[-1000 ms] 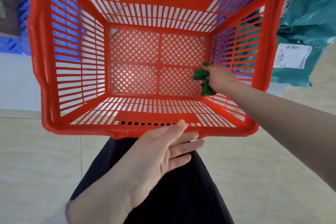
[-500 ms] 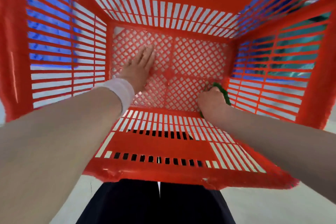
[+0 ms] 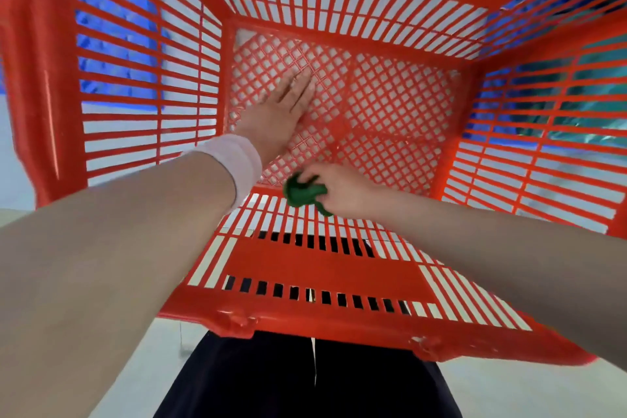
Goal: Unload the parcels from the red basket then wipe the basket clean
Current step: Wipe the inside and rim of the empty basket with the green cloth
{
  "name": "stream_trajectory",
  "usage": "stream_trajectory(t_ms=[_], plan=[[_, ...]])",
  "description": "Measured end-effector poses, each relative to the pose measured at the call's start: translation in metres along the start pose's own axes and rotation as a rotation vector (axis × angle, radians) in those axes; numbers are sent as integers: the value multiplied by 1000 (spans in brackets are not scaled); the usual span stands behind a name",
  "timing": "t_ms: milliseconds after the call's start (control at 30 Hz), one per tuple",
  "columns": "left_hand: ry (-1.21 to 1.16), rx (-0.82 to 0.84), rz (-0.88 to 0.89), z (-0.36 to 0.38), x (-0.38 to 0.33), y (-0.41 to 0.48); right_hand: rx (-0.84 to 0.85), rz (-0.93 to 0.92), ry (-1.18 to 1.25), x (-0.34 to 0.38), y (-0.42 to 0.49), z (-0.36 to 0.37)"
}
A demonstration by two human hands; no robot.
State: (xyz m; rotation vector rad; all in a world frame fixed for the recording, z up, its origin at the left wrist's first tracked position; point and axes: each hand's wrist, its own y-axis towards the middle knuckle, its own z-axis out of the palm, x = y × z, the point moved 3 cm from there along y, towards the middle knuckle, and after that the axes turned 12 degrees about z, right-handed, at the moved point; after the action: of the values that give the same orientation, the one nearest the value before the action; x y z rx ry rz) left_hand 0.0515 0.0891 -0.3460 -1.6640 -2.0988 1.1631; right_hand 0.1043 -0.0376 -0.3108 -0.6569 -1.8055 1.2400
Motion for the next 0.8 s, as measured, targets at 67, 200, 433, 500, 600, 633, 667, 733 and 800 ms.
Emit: stream_trajectory(t_ms=[67,200,433,500,600,633,667,733,800], plan=[[34,-2,54,-2,6,-1,40,-147,-92,19,7,15],[106,1,97,-4,10,-5,-30,-284,-559,22,10,25],[138,-5,101,1,16,-2,92,3,-767,-58,-22,-7],[134,-2,90,-1,13,-2,144,126,-671,-69,-26,-14],[63,92,95,-13,2,-6,119,262,-413,-65,-35,-26],[11,125,85,-18,-4,-11,74,290,-305,-59,-42,-32],[-59,130,71,-25,-12,-17,14,308,-186,-52,-52,-39],[-308,30,46,-42,-33,-34,-121,307,98,-42,-75,-54],[-654,-98,6,-63,-53,-60,-202,301,434,-39,-99,-63]])
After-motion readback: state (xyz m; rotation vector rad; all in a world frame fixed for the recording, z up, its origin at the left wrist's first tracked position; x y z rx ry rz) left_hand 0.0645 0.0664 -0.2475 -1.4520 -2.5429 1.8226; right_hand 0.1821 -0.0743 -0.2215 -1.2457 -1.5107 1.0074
